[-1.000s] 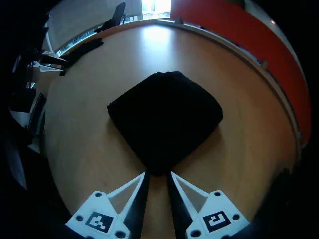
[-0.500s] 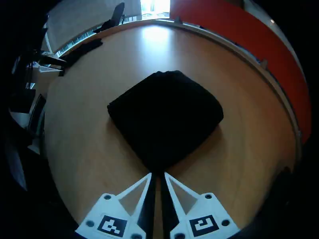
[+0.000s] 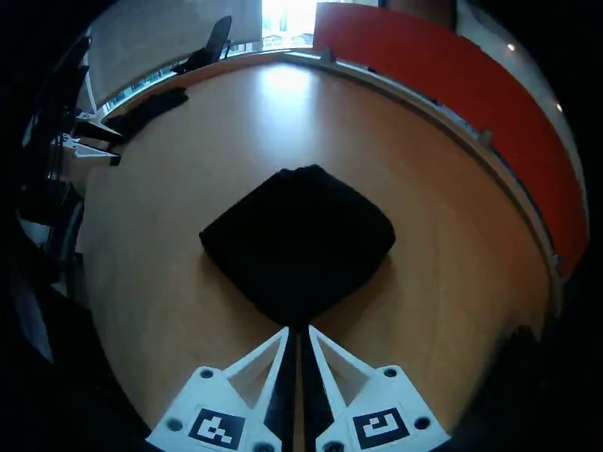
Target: Fold towel
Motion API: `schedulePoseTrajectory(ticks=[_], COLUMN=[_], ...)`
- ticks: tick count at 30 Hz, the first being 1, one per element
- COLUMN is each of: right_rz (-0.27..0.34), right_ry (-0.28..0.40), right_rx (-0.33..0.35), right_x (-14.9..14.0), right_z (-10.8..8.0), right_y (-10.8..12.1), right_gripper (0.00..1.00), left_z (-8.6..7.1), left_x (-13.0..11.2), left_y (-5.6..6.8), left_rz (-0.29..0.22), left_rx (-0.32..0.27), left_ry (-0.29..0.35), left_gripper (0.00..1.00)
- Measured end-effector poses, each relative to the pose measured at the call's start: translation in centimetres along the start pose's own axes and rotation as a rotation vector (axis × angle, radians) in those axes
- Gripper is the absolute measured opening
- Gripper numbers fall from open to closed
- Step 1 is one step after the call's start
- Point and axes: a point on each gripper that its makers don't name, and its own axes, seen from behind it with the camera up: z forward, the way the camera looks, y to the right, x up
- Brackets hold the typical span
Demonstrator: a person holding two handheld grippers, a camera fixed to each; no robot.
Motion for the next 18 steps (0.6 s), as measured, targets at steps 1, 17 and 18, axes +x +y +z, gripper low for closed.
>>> schedulePoseTrajectory(ticks=[1, 17, 18], right_rz=[-0.005, -0.086, -0.087], right_ry=[0.009, 0.184, 0.195], right_rx=[-0.007, -0.119, -0.126], right_x=[0.5, 11.1, 11.7], right_z=[-0.3, -6.2, -6.6], right_y=[0.3, 4.0, 4.1], right_gripper=[0.05, 0.05, 0.05], left_z=[0.0, -0.7, -0.8], left_x=[0.1, 2.0, 2.2], left_y=[0.0, 1.0, 1.1], left_rz=[0.000, 0.013, 0.014], left_rx=[0.000, -0.017, -0.018], left_ry=[0.002, 0.054, 0.057], left_gripper=[0.94, 0.94, 0.94])
